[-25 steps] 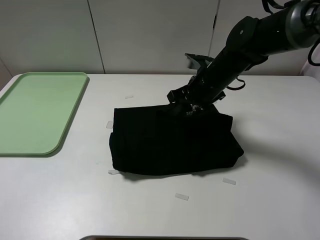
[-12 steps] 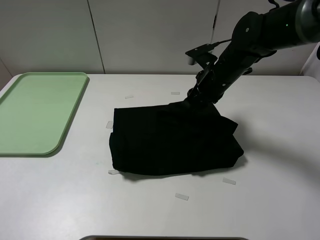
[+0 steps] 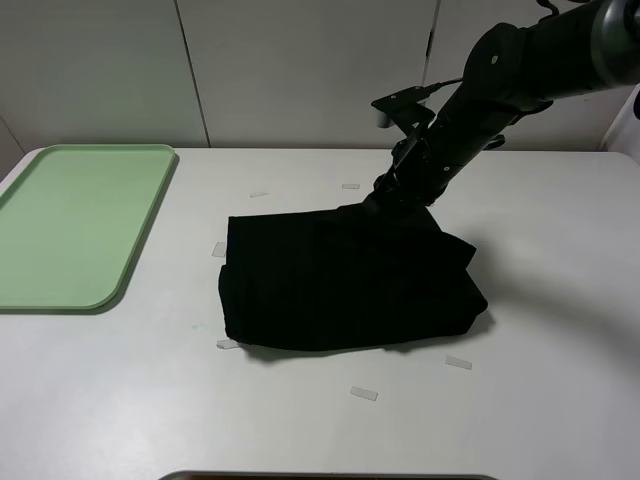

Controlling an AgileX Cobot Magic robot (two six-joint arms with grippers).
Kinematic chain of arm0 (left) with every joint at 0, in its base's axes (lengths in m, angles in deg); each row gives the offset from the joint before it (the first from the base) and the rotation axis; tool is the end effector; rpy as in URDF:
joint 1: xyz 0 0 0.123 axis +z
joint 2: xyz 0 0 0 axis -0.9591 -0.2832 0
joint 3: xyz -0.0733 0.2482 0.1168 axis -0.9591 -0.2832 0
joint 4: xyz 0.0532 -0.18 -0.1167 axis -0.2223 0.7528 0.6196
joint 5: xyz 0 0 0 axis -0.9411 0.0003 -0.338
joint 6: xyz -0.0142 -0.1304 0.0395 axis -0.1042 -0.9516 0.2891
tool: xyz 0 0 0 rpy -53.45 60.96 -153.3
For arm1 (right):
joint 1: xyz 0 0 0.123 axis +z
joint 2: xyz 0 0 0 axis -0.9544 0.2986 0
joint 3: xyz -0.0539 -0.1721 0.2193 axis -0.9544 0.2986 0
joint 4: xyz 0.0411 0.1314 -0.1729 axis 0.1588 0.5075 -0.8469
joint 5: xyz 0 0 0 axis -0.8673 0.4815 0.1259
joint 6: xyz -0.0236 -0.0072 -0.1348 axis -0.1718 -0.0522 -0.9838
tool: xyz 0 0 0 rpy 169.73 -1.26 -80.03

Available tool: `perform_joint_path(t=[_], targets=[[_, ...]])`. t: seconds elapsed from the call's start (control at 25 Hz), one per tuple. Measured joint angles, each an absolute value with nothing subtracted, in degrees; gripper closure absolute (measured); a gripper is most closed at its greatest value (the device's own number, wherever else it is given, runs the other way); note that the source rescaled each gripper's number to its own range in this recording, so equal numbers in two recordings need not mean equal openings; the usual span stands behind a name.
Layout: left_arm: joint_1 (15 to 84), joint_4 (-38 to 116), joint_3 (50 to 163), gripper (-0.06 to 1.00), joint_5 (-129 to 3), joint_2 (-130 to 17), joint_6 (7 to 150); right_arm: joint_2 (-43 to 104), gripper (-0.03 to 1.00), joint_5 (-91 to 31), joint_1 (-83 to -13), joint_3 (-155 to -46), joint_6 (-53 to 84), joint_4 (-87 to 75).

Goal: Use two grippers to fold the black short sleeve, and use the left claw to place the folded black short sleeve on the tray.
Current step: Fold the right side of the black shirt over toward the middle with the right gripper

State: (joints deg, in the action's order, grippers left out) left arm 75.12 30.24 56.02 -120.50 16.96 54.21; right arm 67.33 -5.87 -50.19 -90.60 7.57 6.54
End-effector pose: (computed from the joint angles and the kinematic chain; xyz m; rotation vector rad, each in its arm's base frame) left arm 0.0072 -0.0097 0.2431 0.1459 2.0296 0.0226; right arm 0.3437 0.1699 0.1466 -0.8955 2.5701 0.3019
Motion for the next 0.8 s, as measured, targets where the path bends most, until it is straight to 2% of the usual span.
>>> perform_joint_path(t=[0.32,0.6,0.8], targets=[[75.12,30.24,56.02,-0.05,-120.5,16.96,54.21,66.96,0.51,-5.87,-52.62,-90.6,9.31,1.88],[75.12,30.24,56.02,-0.05,-120.5,16.96,54.21,66.26,0.51,-6.26,-56.03,-90.58,30.32,-28.26],[75.12,30.24,56.02,-0.05,-120.5,16.96,54.21,67.11,0.51,-9.54,-59.0,-90.58,38.79,-34.52]])
